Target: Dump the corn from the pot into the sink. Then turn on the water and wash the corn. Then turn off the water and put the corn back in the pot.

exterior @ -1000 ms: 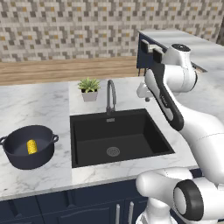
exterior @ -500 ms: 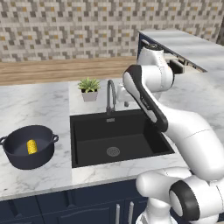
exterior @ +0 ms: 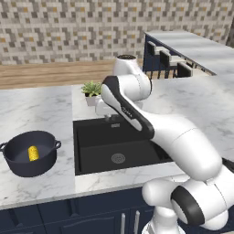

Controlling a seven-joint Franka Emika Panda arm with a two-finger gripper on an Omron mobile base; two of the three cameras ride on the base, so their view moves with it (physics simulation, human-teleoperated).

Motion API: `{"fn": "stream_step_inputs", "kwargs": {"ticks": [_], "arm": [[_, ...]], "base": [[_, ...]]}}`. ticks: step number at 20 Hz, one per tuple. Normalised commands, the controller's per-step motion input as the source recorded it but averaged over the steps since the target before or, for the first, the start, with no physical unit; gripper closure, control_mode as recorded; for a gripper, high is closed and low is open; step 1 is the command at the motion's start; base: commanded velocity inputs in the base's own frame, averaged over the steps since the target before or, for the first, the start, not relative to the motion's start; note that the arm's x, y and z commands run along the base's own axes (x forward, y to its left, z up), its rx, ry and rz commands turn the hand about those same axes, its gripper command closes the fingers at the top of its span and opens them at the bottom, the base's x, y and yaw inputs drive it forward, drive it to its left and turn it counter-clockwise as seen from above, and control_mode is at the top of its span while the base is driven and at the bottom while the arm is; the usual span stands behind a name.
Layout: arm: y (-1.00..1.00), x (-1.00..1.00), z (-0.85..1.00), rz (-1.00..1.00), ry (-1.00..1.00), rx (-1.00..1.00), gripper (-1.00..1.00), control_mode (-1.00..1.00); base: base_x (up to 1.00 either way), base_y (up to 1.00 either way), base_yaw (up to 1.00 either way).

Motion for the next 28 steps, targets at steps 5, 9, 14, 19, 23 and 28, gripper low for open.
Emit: {"fn": "stream_step_inputs", "kwargs": {"ticks": [5, 9, 14, 19, 23, 28], "arm": [[0.72, 0.0, -0.53, 0.0, 0.04, 0.0, -1.0, -1.0], [0.62, 0.0, -0.42, 0.0, 0.02, 0.0, -1.0, -1.0], [0.49, 0.04, -0.18, 0.0, 0.01, 0.02, -1.0, -1.0], [0.48, 0.09, -0.04, 0.0, 0.05, 0.04, -1.0, -1.0], [0.48, 0.1, -0.1, 0.0, 0.06, 0.02, -1.0, -1.0], [0.47, 0.15, -0.15, 0.0, 0.02, 0.01, -1.0, -1.0]], "base": [[0.0, 0.0, 0.0], [0.0, 0.0, 0.0], [0.0, 0.0, 0.0], [0.0, 0.0, 0.0], [0.0, 0.0, 0.0], [0.0, 0.0, 0.0]]}}
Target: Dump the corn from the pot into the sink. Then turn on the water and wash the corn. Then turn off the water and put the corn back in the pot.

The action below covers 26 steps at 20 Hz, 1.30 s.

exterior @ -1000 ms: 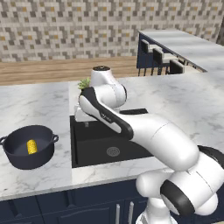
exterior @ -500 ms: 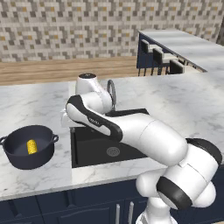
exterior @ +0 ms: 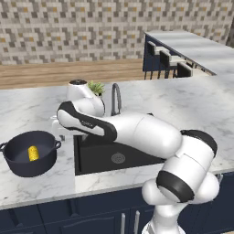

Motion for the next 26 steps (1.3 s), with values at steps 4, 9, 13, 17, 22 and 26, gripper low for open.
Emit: {"fn": "stream_step_inputs", "kwargs": {"ticks": [4, 9, 13, 17, 22, 26], "arm": [[0.41, 0.22, -0.23, 0.0, 0.01, 0.0, -1.0, -1.0], [0.34, 0.23, -0.35, 0.0, 0.04, 0.0, -1.0, -1.0], [0.28, 0.23, -0.34, 0.0, 0.02, 0.0, -1.0, -1.0], [0.18, 0.31, -0.23, 0.0, 0.0, 0.0, -1.0, -1.0], [0.17, 0.31, -0.23, 0.0, 0.0, 0.0, -1.0, -1.0], [0.16, 0.33, -0.23, 0.0, 0.0, 0.0, -1.0, -1.0]], "base": [[0.0, 0.0, 0.0], [0.0, 0.0, 0.0], [0.0, 0.0, 0.0], [0.0, 0.0, 0.0], [0.0, 0.0, 0.0], [0.0, 0.0, 0.0]]}}
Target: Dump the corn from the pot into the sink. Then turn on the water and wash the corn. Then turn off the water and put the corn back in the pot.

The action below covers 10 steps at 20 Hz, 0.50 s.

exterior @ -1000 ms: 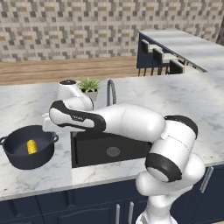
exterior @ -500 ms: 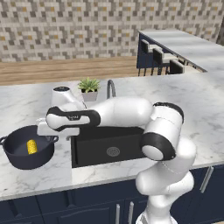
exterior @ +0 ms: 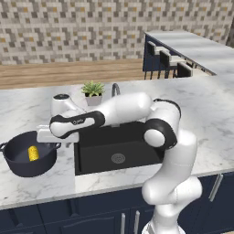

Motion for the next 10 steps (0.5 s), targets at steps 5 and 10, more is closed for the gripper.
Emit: {"fn": "stream_step_inputs", "kwargs": {"ticks": [5, 10], "arm": [[0.11, 0.34, -0.18, 0.0, 0.0, 0.0, -1.0, -1.0], [0.13, 0.39, -0.2, 0.0, 0.0, 0.0, -1.0, -1.0]], "base": [[0.0, 0.0, 0.0], [0.0, 0.0, 0.0]]}}
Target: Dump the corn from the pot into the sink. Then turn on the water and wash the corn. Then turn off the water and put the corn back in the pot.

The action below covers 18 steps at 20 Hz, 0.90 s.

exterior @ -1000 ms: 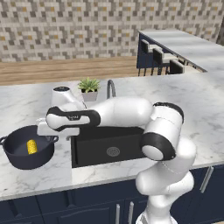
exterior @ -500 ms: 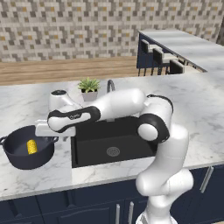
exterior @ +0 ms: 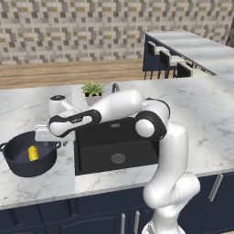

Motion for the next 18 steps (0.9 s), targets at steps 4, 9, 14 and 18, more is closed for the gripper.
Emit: {"fn": "stream_step_inputs", "kwargs": {"ticks": [4, 9, 14, 18], "arm": [[0.2, 0.27, -0.32, 0.0, 0.0, 0.0, -1.0, -1.0], [0.14, 0.02, -0.23, 0.0, 0.03, 0.0, -1.0, -1.0], [0.02, 0.0, -0.06, 0.0, 0.04, 0.0, 1.0, -1.0], [0.01, 0.0, -0.03, 0.0, -0.02, 0.0, 1.0, -1.0]], "base": [[0.0, 0.0, 0.0], [0.0, 0.0, 0.0], [0.0, 0.0, 0.0], [0.0, 0.0, 0.0]]}}
